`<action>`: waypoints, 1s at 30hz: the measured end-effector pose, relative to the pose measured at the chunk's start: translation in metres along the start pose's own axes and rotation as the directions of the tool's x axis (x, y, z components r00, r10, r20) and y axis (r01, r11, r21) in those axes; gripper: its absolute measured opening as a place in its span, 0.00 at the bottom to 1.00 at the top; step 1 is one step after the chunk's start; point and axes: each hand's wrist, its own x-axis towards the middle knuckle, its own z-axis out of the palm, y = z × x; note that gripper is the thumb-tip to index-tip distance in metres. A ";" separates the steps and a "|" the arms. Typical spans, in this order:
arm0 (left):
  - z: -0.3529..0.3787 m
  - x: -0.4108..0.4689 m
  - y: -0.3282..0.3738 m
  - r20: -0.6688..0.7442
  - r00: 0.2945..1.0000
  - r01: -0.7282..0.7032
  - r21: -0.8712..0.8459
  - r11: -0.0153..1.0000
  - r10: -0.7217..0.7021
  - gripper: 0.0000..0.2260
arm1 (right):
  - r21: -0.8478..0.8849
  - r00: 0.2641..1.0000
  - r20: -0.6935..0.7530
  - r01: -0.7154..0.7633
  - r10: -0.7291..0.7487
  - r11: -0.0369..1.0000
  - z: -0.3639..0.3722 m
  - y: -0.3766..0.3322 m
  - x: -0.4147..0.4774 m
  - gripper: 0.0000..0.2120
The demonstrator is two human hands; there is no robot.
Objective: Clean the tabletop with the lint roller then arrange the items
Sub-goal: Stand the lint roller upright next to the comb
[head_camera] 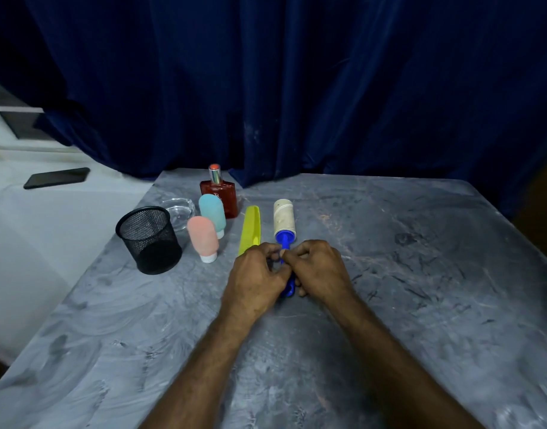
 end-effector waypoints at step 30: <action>-0.013 -0.006 0.007 -0.004 0.998 0.056 0.010 0.998 -0.056 0.18 | 0.005 0.999 -0.038 -0.013 0.013 1.000 -0.012 -0.002 -0.005 0.12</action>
